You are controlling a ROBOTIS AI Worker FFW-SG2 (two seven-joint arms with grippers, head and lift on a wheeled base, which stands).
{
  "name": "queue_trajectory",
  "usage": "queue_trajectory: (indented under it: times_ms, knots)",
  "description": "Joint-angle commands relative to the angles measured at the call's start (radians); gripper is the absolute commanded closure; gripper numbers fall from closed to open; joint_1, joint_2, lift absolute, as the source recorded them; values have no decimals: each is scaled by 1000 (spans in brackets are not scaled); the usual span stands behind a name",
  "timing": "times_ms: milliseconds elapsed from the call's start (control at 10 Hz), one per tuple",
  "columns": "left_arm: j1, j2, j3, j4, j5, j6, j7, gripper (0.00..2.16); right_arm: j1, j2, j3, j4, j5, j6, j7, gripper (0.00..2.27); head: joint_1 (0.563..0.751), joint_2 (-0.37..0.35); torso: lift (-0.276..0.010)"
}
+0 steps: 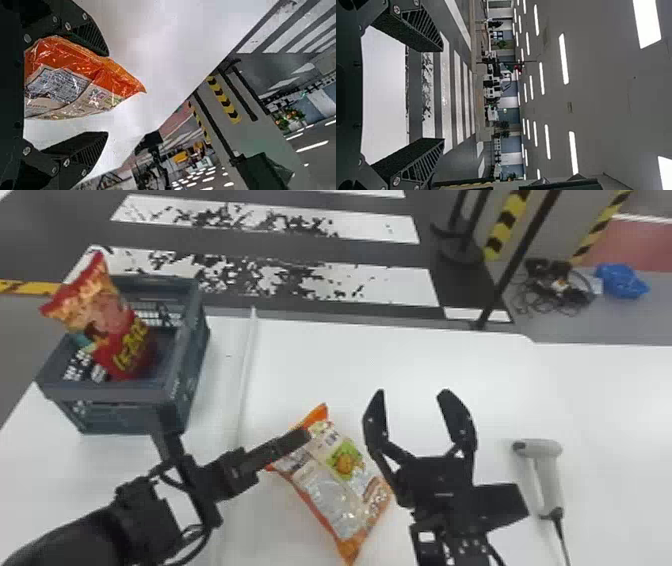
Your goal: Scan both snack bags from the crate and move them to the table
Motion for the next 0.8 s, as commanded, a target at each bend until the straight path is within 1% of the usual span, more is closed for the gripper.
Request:
queue_trajectory:
  times_ms: [0,100,200,300,400,500,600,700]
  knots:
    - [14,1,-25,-128,-197,1,33,39,6,-2,-3,0,-2,-18,0,127,695,-114,-87]
    - [19,6,-25,-188,-287,1,45,39,9,-2,-3,-2,-2,-27,0,127,695,-113,-87]
    - [33,12,-13,-252,-343,1,53,39,10,-2,-3,-2,-2,-36,0,127,695,-102,-87]
    - [67,21,21,-338,-370,-2,60,39,10,-5,-1,-2,-2,-36,0,127,695,-95,-87]
    - [117,31,88,-424,-372,-5,60,39,10,-5,-1,0,-2,-36,0,127,695,-76,-87]
    - [163,44,154,-493,-372,-24,60,39,7,-6,-1,0,-3,-33,0,127,695,-45,-87]
    - [203,44,225,-538,-372,-39,60,39,4,-6,-3,0,-5,-30,0,127,695,-5,-87]
    - [237,44,294,-565,-372,-54,57,39,2,-6,-3,2,-8,-30,0,127,695,12,-87]
